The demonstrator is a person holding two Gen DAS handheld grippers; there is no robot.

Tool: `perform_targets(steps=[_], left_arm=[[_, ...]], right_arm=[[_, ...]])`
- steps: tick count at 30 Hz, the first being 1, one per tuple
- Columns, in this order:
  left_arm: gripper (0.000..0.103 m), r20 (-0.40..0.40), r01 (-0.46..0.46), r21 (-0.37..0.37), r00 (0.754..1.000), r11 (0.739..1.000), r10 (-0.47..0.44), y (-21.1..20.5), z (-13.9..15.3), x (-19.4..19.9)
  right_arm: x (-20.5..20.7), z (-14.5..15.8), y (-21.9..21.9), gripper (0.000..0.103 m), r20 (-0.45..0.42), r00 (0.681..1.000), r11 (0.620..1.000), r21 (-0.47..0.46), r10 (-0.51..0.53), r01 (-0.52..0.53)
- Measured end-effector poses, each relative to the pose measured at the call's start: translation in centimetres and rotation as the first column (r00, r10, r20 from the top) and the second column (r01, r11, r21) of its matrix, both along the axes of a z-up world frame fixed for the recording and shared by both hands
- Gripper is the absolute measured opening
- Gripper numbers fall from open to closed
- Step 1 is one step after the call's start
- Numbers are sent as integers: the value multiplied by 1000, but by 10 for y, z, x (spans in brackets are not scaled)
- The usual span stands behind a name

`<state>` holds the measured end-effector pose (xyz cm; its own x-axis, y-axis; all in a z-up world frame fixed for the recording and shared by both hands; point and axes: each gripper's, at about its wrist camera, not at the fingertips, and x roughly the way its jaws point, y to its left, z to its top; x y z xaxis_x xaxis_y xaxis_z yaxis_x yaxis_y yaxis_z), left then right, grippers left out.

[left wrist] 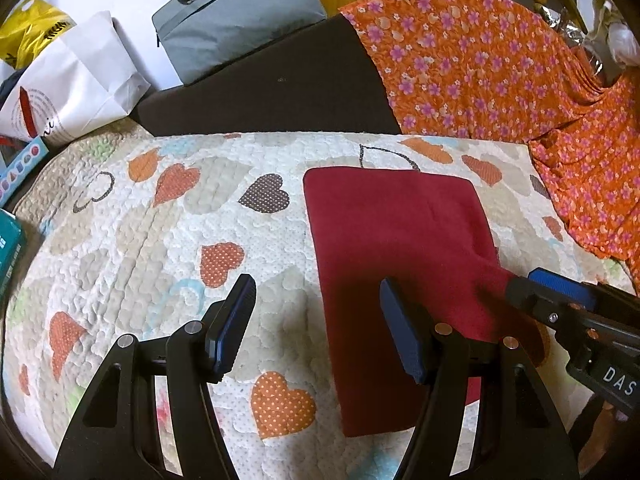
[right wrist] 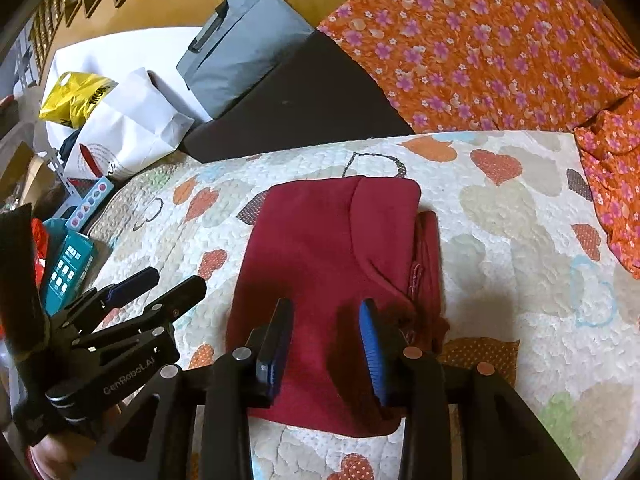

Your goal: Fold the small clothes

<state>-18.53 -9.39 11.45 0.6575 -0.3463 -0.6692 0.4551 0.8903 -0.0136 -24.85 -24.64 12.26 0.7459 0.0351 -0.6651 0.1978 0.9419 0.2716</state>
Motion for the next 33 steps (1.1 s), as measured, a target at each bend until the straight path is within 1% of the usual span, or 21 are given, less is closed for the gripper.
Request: perform_targets(steps=[9, 20, 26, 33], left_arm=[[65, 21, -12, 3, 1000, 1000, 12, 1, 3, -1], [65, 15, -9, 27, 1000, 1000, 9, -2, 0, 1], [65, 12, -8, 33, 1000, 999, 8, -5, -3, 1], [65, 10, -8, 49, 1000, 999, 8, -8, -5, 2]], right_arm=[[2, -1, 3, 34, 0, 1000, 1000, -7, 13, -13], [4, -5, 4, 35, -13, 1000, 1000, -7, 18, -18], [4, -6, 2, 35, -16, 1000, 1000, -28, 13, -13], [4, -7, -4, 37, -18, 1000, 1000, -21, 5, -5]])
